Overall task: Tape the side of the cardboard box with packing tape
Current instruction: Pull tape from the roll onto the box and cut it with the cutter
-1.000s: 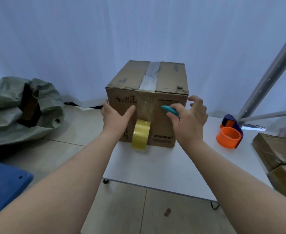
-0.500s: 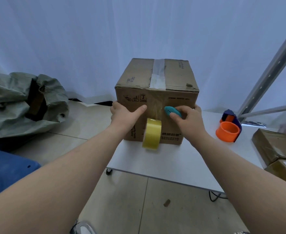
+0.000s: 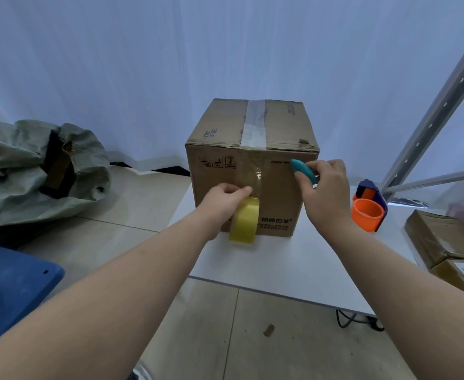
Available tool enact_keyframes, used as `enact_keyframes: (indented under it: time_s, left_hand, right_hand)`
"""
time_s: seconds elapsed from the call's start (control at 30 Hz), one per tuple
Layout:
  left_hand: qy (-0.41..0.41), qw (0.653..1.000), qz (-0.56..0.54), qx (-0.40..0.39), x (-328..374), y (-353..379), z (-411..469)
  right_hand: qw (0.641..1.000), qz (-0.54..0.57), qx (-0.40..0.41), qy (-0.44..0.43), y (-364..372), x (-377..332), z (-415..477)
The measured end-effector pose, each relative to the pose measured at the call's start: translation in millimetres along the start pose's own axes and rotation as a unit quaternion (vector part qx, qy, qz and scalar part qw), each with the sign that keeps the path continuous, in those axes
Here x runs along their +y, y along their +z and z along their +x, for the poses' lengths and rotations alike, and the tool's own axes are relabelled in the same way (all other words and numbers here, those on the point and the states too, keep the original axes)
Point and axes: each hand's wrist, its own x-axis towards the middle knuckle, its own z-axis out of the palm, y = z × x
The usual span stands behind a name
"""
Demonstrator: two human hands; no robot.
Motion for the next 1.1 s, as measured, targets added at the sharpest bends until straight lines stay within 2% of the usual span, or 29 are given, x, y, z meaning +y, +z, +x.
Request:
enact_keyframes:
  time_s: [0.13, 0.3, 0.47, 0.83, 1.1]
  left_hand:
    - [-0.031, 0.999, -0.026, -0.001, -2, 7, 1]
    - [-0.046, 0.998, -0.033, 0.021, -3, 13, 7]
    - [-0.037, 0.997, -0.045, 0.043, -4, 12, 13]
    - [-0.014, 0.995, 0.009, 0.101, -4, 23, 21]
    - [-0.013, 0.997, -0.042, 0.068, -9, 20, 14]
  right_hand:
    - [0.992, -0.021, -0.073, -0.103, 10, -6, -4]
    - [0.981, -0.039, -0.12, -0.148, 28, -16, -6]
    - [0.981, -0.056, -0.126, -0.139, 33, -16, -2]
    - [0.982, -0.076, -0.112, -0.132, 35, -21, 0]
    - [0.975, -0.11, -0.145, -0.125, 37, -23, 4]
